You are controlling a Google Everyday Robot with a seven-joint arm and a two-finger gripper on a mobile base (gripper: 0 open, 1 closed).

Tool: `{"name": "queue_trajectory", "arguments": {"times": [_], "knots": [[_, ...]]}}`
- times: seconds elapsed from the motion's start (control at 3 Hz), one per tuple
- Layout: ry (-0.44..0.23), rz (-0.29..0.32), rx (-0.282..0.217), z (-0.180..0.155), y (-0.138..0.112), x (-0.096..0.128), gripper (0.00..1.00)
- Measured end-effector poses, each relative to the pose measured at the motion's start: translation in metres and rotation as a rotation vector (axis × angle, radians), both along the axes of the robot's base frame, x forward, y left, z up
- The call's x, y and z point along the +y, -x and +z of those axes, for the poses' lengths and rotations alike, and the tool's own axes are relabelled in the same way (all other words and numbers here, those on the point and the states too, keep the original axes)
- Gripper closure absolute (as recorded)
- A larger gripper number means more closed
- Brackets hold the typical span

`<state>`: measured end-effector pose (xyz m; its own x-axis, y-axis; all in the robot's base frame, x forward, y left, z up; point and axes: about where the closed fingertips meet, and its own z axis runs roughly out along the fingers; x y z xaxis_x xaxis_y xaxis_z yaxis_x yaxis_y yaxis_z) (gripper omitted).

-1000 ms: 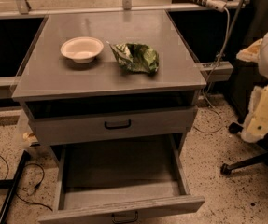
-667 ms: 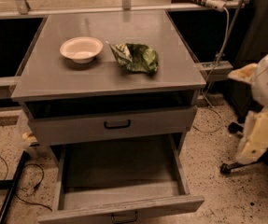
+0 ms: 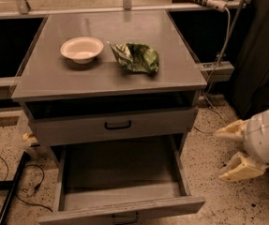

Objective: Close middle drawer

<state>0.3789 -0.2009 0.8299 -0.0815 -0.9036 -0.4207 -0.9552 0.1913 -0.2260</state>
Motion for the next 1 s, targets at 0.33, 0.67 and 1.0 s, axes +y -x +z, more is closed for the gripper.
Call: {"name": "queue_trajectory", "arguments": {"times": [0.33, 0.67, 1.0], "knots": [[0.000, 0.002, -0.010, -0.0031, 0.0000, 0.0003, 0.66], [0.000, 0.002, -0.010, -0.0030, 0.0000, 0.0004, 0.89], [-0.017, 0.001, -0.003, -0.0125, 0.0001, 0.0045, 1.00]]}}
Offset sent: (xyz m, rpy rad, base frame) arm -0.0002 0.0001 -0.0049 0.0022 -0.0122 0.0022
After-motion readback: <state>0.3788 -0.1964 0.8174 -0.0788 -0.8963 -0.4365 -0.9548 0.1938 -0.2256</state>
